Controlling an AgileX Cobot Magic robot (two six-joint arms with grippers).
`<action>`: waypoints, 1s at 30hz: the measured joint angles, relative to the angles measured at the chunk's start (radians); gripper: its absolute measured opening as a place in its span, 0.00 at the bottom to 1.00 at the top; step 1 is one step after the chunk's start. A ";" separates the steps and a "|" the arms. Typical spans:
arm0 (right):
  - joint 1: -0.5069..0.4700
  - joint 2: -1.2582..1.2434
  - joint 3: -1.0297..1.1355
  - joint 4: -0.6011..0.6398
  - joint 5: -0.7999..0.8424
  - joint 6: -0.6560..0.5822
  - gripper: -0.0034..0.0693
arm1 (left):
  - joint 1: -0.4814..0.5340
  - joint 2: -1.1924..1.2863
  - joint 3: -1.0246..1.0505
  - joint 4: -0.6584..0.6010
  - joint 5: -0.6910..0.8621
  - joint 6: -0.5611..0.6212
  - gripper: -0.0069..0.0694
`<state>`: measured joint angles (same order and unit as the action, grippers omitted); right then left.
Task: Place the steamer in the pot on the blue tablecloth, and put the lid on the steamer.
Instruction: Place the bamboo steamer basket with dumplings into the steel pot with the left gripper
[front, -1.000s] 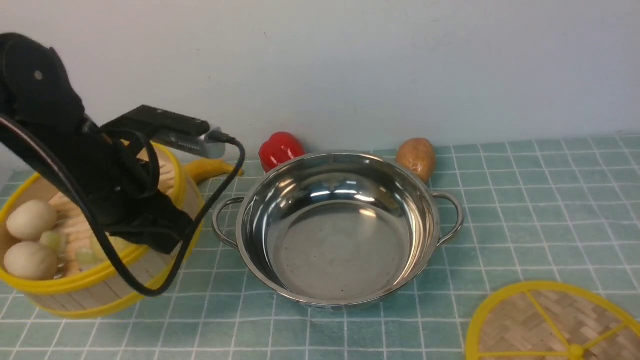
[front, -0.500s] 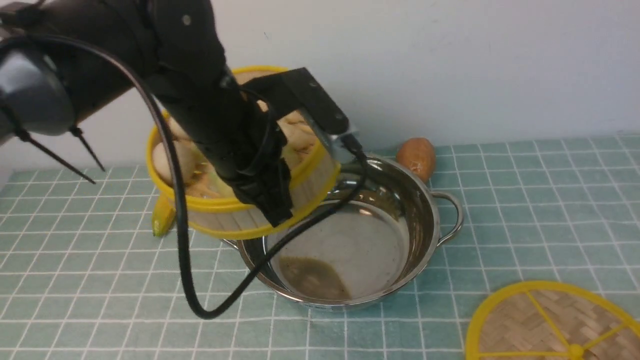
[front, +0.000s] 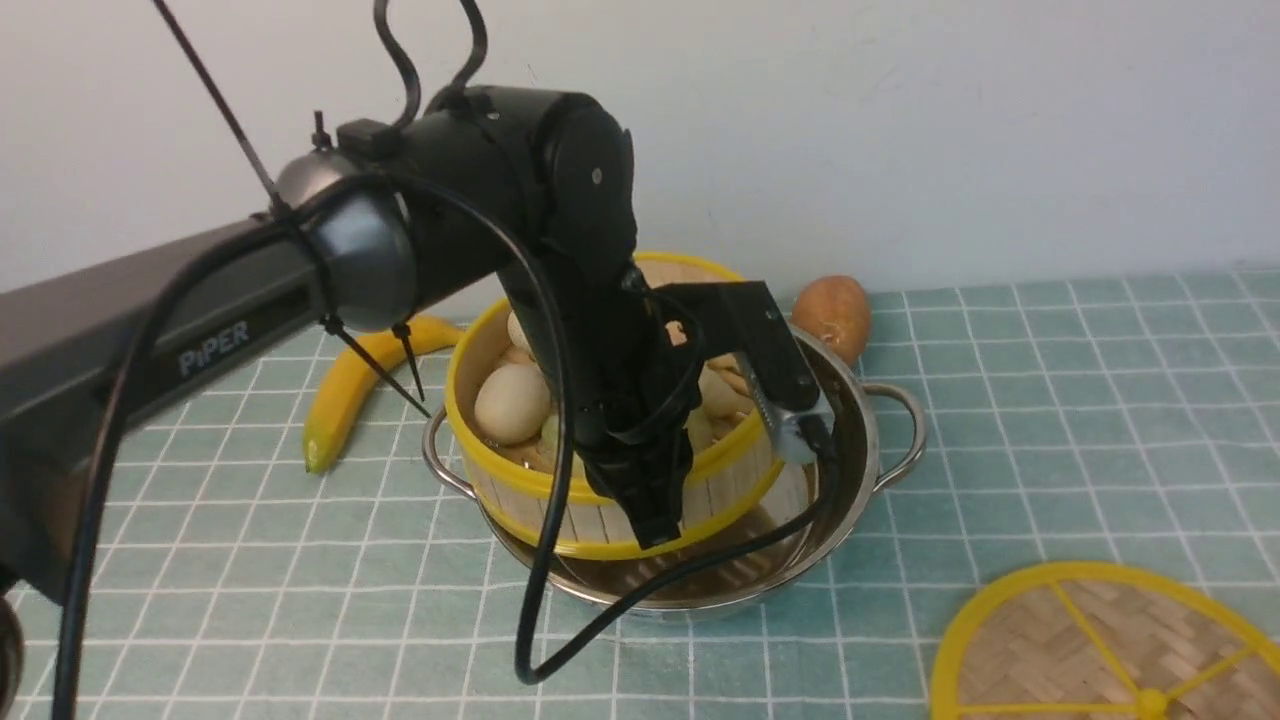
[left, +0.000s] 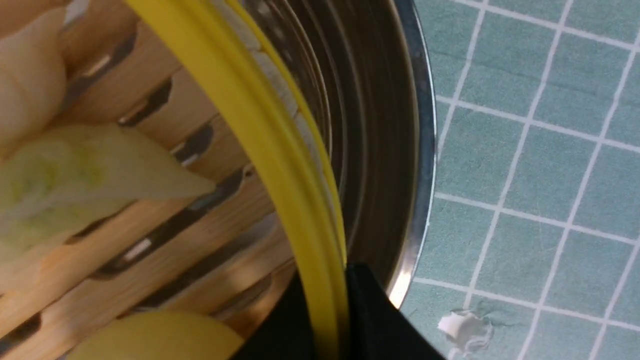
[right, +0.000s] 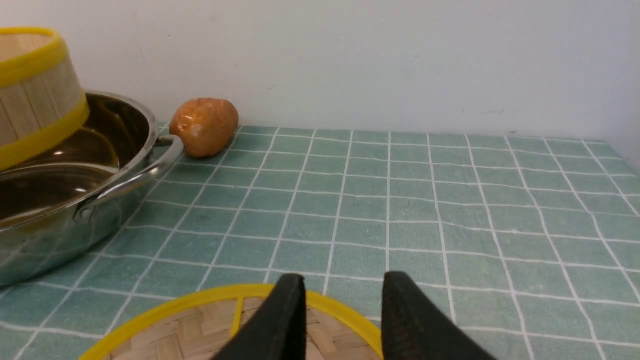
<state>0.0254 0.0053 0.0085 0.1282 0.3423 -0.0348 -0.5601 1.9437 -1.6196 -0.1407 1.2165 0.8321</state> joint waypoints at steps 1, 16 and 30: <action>0.000 0.000 0.000 0.000 0.000 0.000 0.38 | 0.000 0.001 -0.001 0.000 -0.003 0.002 0.13; 0.000 0.000 0.000 0.000 0.000 0.000 0.38 | -0.002 0.068 -0.004 -0.070 -0.053 0.050 0.13; 0.000 0.000 0.000 0.000 0.000 0.000 0.38 | -0.002 0.114 -0.004 -0.135 -0.074 0.051 0.13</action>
<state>0.0254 0.0053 0.0085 0.1282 0.3423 -0.0348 -0.5626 2.0575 -1.6238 -0.2753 1.1422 0.8832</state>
